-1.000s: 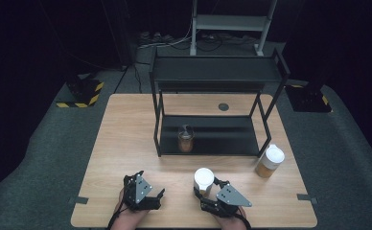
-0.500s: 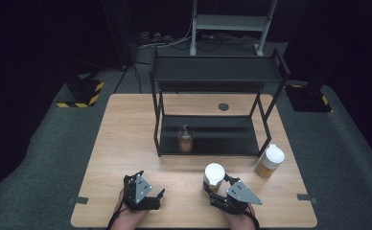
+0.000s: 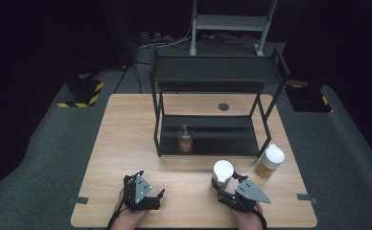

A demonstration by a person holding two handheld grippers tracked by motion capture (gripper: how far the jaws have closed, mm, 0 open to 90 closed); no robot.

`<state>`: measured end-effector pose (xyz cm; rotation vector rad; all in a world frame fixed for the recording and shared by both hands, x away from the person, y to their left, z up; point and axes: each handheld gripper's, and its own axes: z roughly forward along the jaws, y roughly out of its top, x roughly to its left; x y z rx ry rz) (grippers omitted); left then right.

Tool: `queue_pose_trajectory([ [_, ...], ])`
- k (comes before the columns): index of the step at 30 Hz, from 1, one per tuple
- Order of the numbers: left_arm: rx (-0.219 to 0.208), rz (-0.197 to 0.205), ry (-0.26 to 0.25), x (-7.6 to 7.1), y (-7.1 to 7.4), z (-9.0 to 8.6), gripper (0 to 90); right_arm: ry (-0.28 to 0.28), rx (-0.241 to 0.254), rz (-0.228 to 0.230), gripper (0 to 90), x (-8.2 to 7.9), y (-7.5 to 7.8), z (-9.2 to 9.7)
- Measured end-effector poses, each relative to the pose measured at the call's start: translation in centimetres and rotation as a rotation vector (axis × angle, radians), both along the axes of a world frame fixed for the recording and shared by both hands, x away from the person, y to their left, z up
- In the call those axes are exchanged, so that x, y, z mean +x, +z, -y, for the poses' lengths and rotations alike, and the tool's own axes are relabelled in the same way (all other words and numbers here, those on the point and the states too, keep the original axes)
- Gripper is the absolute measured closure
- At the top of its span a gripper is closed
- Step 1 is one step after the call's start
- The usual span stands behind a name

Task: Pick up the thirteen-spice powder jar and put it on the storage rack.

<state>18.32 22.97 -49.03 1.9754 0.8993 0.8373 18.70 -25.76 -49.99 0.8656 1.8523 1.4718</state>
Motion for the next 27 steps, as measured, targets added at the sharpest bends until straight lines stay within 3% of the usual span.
queue_pose_trajectory([
  [27, 0.001, 0.002, -0.005, 0.0, 0.0, 0.0, 1.2, -0.031, -0.005, 0.007, 30.3, 0.9, 1.7, 1.0],
])
